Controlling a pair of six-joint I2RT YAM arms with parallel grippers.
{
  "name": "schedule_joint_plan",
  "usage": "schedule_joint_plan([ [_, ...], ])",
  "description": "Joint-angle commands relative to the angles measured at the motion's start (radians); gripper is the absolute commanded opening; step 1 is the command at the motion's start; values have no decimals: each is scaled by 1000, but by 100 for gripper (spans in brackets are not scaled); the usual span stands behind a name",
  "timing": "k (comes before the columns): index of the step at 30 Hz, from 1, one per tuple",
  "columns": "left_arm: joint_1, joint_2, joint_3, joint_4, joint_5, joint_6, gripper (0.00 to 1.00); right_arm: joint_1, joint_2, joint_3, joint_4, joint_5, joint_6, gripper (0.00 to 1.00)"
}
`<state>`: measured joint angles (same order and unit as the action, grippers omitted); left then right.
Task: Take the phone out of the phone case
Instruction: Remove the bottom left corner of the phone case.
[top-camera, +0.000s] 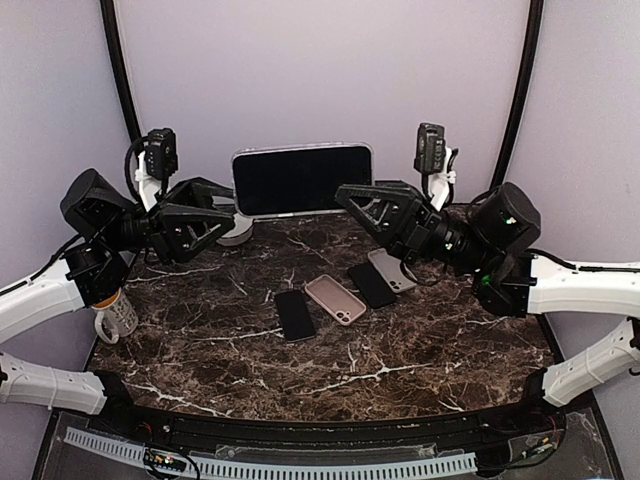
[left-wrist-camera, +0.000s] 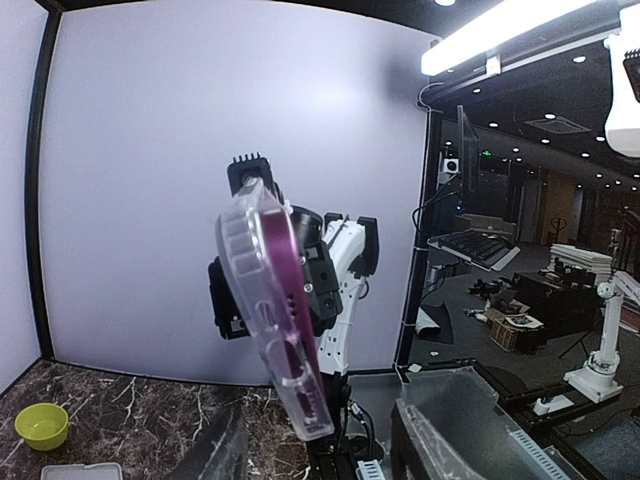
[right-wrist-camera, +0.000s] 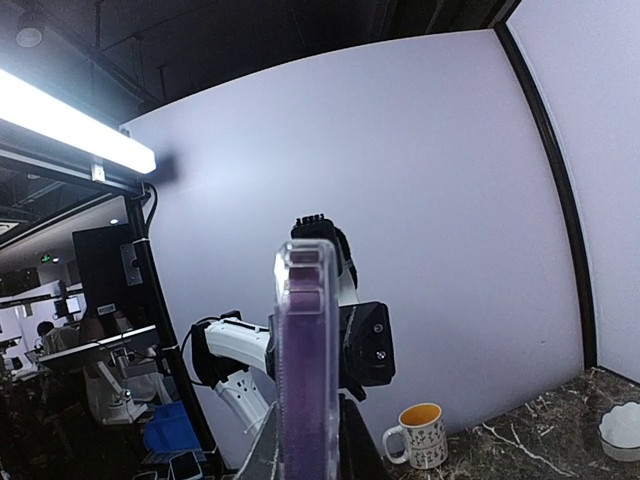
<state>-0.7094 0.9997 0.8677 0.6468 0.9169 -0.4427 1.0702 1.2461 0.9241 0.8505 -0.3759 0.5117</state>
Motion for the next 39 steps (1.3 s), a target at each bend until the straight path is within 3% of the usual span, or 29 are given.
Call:
schedule_joint_plan([
  [1, 5, 16, -17, 98, 19, -63, 48, -6, -2, 23, 123, -12, 10, 0],
  [18, 5, 55, -5, 140, 45, -80, 18, -6, 20, 28, 139, -89, 35, 0],
  [39, 5, 77, 34, -12, 216, 180, 5, 28, 28, 30, 167, -325, 297, 0],
])
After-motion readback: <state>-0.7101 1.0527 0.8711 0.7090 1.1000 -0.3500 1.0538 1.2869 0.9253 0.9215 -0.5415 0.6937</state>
